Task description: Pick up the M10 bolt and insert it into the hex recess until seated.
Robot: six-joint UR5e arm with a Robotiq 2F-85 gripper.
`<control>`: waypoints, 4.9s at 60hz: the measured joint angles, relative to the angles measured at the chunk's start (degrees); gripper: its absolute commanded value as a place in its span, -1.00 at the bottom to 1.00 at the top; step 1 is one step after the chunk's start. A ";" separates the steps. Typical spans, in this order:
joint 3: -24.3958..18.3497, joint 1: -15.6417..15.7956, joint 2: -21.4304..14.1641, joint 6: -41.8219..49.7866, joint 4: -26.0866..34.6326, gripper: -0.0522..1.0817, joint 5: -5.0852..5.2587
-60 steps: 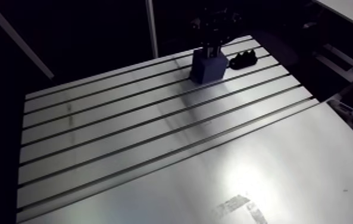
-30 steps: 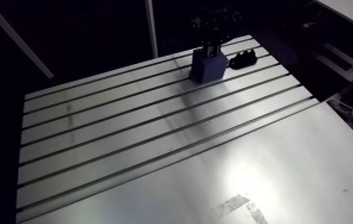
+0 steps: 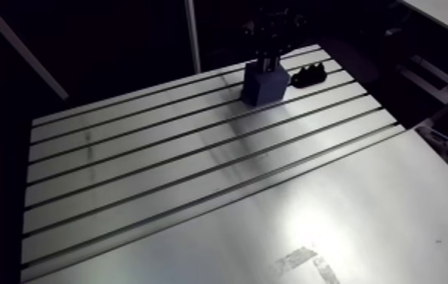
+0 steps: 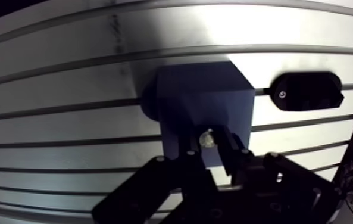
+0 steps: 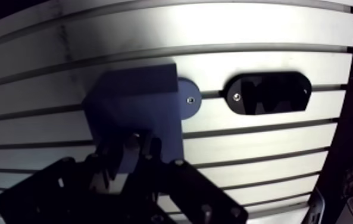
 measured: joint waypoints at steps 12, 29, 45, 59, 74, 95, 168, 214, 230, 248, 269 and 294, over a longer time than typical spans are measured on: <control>0.08 -0.10 0.00 -0.02 0.00 0.28 -0.04; 0.00 -0.14 0.00 -0.07 0.00 0.32 -0.07; -0.12 -0.04 0.00 -0.08 0.00 0.35 -0.07; -0.06 0.00 0.00 -0.08 0.00 0.38 -0.08; -0.05 -0.02 0.00 -0.17 0.01 0.39 -0.07; -0.18 -0.15 -0.01 -1.93 0.12 0.40 0.06; 0.11 0.10 -0.79 -25.21 0.25 0.38 -0.16; -0.33 -0.03 -0.76 -32.80 0.00 0.38 -0.24; -0.42 0.13 -0.70 -33.44 0.00 0.38 -0.25; -0.44 0.17 -0.68 -33.51 0.00 0.05 -0.26; -0.39 0.18 -0.71 -33.41 0.00 -0.90 -0.34; -0.43 0.10 -1.47 -33.09 0.07 -0.90 -0.04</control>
